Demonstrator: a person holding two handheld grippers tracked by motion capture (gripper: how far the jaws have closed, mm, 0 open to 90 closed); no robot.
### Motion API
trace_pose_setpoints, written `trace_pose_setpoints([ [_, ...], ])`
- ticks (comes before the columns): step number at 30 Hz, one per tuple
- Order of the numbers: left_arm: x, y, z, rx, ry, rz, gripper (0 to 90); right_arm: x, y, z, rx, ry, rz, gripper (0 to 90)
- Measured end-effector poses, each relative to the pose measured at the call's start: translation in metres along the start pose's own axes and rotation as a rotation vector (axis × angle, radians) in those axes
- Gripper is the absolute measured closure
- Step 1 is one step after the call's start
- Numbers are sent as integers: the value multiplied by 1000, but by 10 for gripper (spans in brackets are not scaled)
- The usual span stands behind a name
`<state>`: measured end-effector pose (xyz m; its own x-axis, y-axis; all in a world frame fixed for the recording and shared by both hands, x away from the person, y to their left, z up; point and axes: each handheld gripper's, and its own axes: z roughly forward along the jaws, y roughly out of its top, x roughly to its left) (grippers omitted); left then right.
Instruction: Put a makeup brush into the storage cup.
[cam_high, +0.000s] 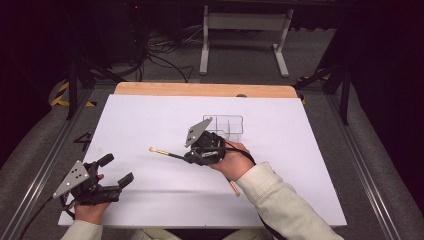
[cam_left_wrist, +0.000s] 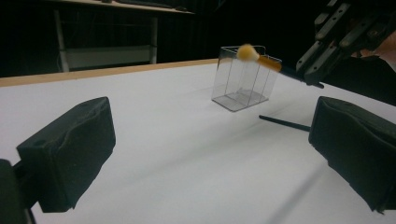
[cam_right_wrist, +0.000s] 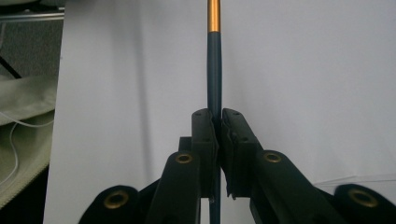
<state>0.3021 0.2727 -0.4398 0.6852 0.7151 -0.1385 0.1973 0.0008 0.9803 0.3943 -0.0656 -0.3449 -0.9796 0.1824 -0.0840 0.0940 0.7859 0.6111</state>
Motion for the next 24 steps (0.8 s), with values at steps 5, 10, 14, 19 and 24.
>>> trace_pose_setpoints([
  [5, 0, 0, 2, -1, -4, 2, 12, -2, -5, -11, -74, -27, 16, 846],
  [10, 0, 0, 4, 3, -9, -3, 11, -6, -12, -23, -161, -63, 42, 846],
  [14, 0, 1, 6, 6, -13, 1, 12, -7, -16, -28, -202, -73, 52, 846],
  [19, 0, 1, 8, 7, -20, 0, 12, -10, -24, -37, -267, -86, 86, 846],
  [24, 0, 1, 10, 17, -27, -3, 11, -15, -33, -45, -332, -118, 113, 845],
])
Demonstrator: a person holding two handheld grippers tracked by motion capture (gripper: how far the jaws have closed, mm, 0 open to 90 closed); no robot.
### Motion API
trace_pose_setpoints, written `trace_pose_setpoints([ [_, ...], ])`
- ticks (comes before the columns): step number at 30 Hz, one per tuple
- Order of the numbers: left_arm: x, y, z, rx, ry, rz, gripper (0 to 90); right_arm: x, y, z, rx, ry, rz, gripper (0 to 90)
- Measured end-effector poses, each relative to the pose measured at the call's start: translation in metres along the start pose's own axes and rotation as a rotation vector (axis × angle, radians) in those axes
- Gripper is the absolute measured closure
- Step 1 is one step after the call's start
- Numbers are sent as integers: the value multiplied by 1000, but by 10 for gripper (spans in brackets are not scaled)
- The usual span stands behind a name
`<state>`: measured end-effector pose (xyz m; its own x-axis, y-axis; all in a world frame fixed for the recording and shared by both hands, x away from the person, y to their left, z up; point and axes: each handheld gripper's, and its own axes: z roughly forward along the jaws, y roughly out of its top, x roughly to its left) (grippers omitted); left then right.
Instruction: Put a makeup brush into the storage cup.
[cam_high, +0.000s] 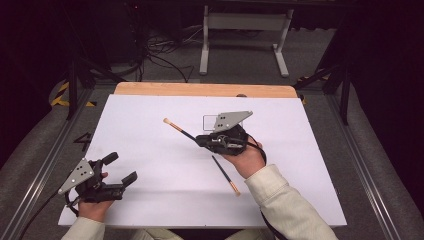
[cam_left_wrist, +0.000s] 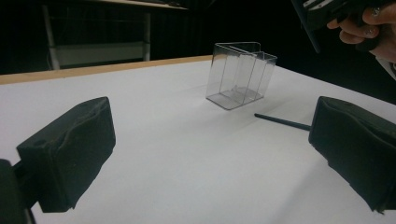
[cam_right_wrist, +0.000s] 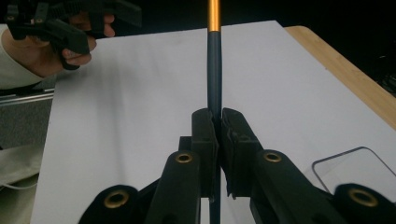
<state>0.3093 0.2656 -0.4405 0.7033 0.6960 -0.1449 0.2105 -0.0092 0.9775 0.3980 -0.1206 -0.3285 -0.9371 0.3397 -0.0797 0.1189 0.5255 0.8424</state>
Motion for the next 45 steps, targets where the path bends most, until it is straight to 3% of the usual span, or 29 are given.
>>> trace_pose_setpoints([
  [15, 0, -1, 2, 10, -2, -5, 11, -20, -17, -21, -180, -70, 78, 846],
  [21, 1, -2, 3, 18, -1, -12, 10, -29, -26, -27, -233, -122, 90, 846],
  [28, 1, -2, 4, 17, -1, -11, 11, -42, -37, -30, -303, -131, 134, 846],
  [37, 2, -2, 4, 21, -4, -11, 11, -49, -45, -33, -358, -170, 127, 845],
  [45, 3, -3, 4, 19, -8, -18, 11, -58, -52, -33, -392, -182, 166, 845],
])
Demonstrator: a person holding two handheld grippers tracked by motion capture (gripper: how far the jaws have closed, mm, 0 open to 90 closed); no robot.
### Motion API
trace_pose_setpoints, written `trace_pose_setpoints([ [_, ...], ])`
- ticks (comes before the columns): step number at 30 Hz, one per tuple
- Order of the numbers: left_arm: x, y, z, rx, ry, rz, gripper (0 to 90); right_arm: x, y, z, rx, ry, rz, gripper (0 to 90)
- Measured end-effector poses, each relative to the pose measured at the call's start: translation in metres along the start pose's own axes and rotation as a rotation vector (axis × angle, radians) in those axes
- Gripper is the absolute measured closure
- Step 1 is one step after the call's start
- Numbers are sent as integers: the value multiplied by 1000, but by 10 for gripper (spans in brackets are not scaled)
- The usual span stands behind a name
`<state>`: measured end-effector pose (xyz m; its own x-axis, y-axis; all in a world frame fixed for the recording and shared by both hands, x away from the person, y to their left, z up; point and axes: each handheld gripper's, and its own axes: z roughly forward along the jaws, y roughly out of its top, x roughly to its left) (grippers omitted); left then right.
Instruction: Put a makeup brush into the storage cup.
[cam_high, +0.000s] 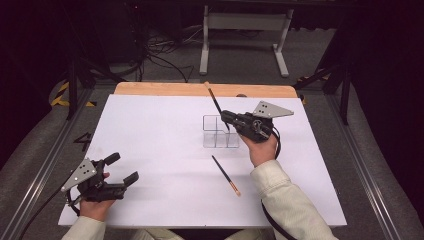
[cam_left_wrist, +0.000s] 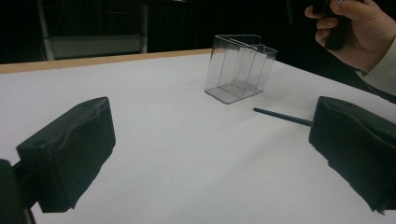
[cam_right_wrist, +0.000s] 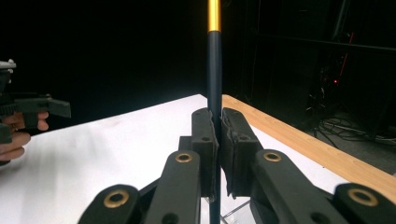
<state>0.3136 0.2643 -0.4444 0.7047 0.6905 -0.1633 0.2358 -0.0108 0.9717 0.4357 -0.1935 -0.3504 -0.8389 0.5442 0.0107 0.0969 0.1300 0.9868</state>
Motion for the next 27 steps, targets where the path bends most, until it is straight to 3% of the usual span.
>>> trace_pose_setpoints([
  [9, 1, 0, 0, 1, -3, 1, 11, -7, -5, 4, -26, -30, -12, 845],
  [27, 1, -1, -1, 5, -6, -5, 11, -20, -26, 20, -16, -29, 20, 845],
])
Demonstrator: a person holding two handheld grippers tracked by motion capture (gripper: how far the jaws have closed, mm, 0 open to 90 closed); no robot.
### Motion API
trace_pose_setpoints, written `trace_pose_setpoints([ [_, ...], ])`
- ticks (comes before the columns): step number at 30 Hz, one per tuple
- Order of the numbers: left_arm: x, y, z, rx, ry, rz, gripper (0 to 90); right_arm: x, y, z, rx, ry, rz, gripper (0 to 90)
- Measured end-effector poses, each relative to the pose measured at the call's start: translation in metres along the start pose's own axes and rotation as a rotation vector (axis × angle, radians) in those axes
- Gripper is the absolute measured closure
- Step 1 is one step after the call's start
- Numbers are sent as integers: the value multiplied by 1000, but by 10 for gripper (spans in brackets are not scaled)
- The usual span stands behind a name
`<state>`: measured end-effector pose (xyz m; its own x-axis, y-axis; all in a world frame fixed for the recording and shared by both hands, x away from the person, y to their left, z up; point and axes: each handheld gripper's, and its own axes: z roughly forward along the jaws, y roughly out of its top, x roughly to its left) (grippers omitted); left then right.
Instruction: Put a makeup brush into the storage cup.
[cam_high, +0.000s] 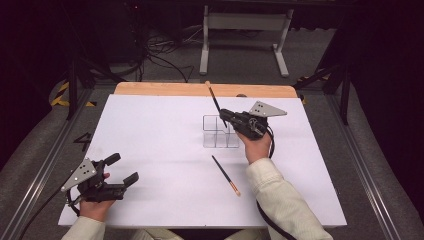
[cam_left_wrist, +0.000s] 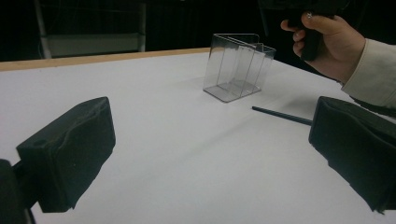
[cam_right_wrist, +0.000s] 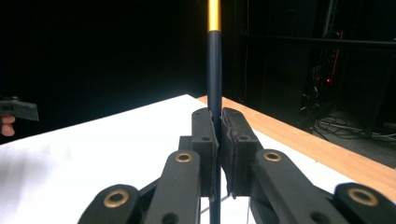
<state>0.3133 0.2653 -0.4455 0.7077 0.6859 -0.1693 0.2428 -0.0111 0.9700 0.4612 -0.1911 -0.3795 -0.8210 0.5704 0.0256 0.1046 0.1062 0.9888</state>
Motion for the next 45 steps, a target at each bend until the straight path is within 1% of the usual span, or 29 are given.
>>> trace_pose_setpoints([
  [14, 0, 0, 0, -1, 0, -1, 11, -3, -12, 9, 36, -7, 7, 844],
  [25, 0, 0, 0, -2, 0, 0, 11, -7, -20, 10, 61, -22, 15, 844],
  [29, 0, 0, 0, -2, 0, 1, 11, -9, -24, 9, 64, -23, 25, 844],
  [37, 0, 0, 0, -3, -1, -3, 11, -7, -29, 13, 77, -21, 32, 844],
  [45, 1, 0, 0, -3, -3, -1, 11, -6, -29, 9, 90, -29, 30, 844],
])
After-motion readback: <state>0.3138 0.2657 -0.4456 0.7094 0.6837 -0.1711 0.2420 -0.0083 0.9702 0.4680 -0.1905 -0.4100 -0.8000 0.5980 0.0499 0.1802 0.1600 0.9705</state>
